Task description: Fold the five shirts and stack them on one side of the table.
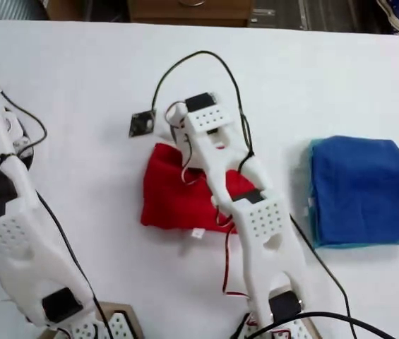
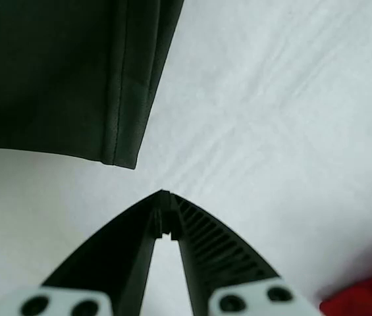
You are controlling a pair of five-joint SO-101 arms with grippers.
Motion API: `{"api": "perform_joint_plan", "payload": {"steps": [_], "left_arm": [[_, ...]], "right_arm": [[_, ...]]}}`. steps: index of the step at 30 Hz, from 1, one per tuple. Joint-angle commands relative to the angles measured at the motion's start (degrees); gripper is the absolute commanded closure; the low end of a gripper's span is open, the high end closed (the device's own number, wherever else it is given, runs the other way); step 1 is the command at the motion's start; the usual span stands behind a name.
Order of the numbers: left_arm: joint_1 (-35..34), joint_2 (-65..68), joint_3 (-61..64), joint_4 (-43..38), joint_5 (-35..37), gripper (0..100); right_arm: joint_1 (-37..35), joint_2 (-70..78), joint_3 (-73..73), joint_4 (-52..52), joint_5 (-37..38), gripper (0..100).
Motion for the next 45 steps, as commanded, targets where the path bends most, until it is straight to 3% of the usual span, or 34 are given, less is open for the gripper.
{"api": "perform_joint_plan", "payload": {"steps": [1, 14, 20, 23, 32, 35, 40, 45], "left_arm": [[0.2, -0.8, -2.2, 1.1, -0.1, 98], [0.2, -0.8, -2.1, 1.1, -0.1, 98], [0.1, -0.8, -2.2, 1.1, -0.1, 98], [0.1, -0.8, -2.2, 1.1, -0.1, 98], [0.1, -0.8, -2.2, 1.1, -0.1, 98], [0.1, -0.8, -2.2, 1.1, -0.1, 98], [0.1, -0.8, -2.3, 1.1, -0.1, 98], [0.0, -0.8, -2.3, 1.1, -0.1, 98]], "right_arm": [[0.6, -4.2, -2.8, -3.6, -2.3, 72.2], [-0.3, 3.7, -7.7, -4.9, -2.5, 72.2], [-1.4, 9.5, -14.3, 5.2, -1.9, 72.2], [-2.4, 11.3, -16.7, 14.0, 3.0, 72.3], [-2.9, 8.1, -7.8, 14.3, 3.6, 72.4], [-2.9, 6.5, -6.6, 14.3, 3.6, 78.1], [-2.4, 6.1, -6.4, 14.2, 0.3, 98.7], [-1.5, 5.6, -4.4, 14.2, -1.2, 97.8]]}}
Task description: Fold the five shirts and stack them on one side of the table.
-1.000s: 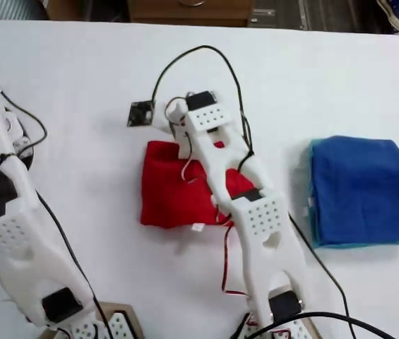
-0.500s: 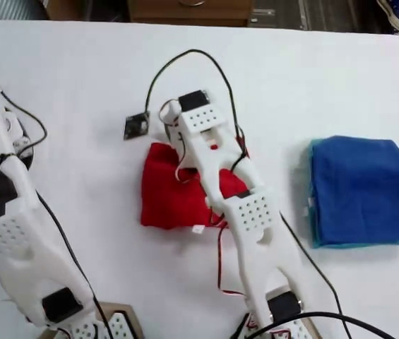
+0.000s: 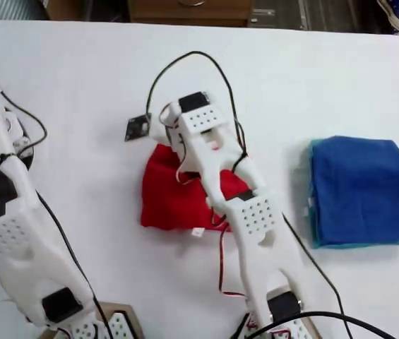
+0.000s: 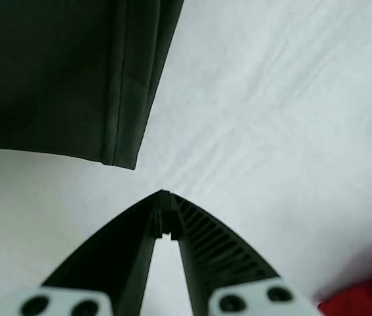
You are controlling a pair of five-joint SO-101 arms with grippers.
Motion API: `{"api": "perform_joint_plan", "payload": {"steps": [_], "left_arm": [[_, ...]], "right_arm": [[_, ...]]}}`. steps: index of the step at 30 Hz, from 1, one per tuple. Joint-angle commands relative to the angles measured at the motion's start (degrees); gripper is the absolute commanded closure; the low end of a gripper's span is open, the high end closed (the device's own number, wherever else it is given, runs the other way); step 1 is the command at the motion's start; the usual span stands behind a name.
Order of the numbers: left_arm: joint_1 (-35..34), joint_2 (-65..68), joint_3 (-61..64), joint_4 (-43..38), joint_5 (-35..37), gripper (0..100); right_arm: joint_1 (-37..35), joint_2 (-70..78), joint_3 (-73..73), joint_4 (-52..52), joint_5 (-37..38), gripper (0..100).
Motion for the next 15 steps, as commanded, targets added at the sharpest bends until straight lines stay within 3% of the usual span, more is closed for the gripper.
{"api": "perform_joint_plan", "payload": {"steps": [1, 9, 15], "left_arm": [[-0.1, -0.9, -2.3, 1.1, -0.1, 98], [-0.1, -0.9, -2.3, 1.1, -0.1, 98], [-0.1, -0.9, -2.3, 0.9, -0.1, 98]], "right_arm": [[0.1, -0.6, 2.5, 2.2, -0.7, 97.8], [-0.2, -6.2, 1.1, 2.2, -1.1, 97.8], [-0.2, -19.5, 3.4, 2.2, -6.9, 97.8]]}}
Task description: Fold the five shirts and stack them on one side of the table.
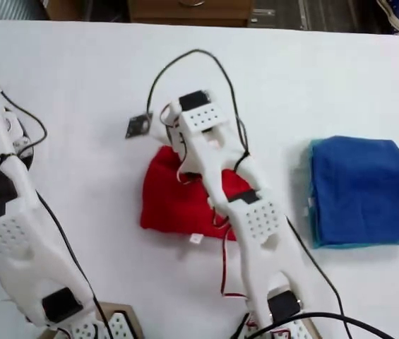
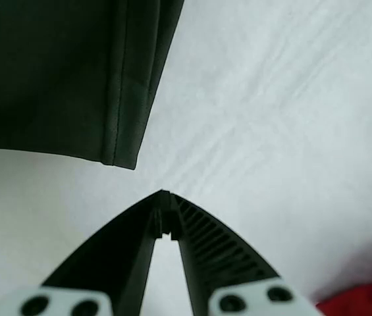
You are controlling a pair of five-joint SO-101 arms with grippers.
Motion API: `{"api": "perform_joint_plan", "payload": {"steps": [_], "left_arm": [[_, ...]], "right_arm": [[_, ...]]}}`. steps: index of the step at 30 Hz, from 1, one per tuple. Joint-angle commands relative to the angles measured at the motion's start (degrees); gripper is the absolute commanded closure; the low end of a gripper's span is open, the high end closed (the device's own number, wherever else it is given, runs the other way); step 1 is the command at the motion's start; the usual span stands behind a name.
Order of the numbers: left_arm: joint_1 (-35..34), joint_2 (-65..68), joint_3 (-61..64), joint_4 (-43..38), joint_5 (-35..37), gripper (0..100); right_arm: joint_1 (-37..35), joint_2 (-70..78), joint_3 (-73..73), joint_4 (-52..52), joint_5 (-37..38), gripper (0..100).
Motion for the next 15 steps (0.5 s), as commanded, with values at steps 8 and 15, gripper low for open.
{"api": "perform_joint_plan", "payload": {"steps": [8, 15], "left_arm": [[-0.2, -0.9, -2.3, 0.8, -0.2, 98], [0.2, -0.9, -2.5, 0.6, -0.2, 98]], "right_arm": [[-0.2, -25.6, 16.1, 0.7, -4.6, 97.8], [-0.2, -38.0, 23.1, 0.7, -4.3, 97.8]]}}
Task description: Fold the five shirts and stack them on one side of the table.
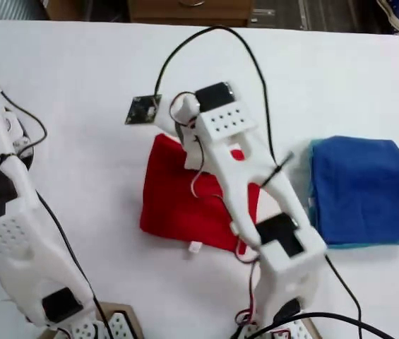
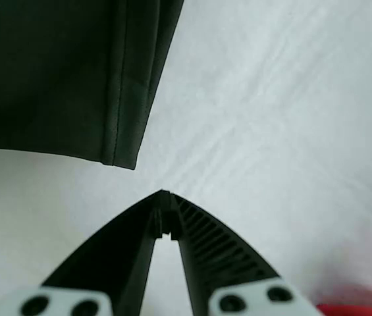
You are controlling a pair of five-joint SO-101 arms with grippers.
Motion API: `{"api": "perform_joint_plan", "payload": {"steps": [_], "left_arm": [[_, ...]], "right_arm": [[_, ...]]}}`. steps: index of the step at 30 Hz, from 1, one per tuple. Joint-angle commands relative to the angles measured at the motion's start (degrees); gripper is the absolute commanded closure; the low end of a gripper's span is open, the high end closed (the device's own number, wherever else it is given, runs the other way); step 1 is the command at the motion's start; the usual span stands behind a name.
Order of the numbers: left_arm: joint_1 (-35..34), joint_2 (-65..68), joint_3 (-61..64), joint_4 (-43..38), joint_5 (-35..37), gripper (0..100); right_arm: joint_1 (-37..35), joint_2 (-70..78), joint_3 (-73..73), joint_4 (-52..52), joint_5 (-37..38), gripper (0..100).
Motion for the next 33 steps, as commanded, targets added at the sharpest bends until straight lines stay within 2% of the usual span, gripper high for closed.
{"api": "perform_joint_plan", "payload": {"steps": [1, 13, 27, 33], "left_arm": [[0.2, -0.8, -2.9, 0.7, -0.2, 98], [0.2, -0.8, -5.8, 1.1, -0.1, 98], [2.2, -0.8, -5.7, 1.1, -0.1, 98], [4.1, -0.8, -5.9, 1.1, -0.1, 98]], "right_arm": [[-0.1, -8.7, 1.3, 0.3, -0.3, 97.8], [0.0, -19.8, 2.6, 0.3, -0.6, 97.8], [0.5, -31.1, 2.9, 0.3, -11.4, 97.9], [7.9, -36.9, 3.0, 0.4, -14.9, 97.9]]}}
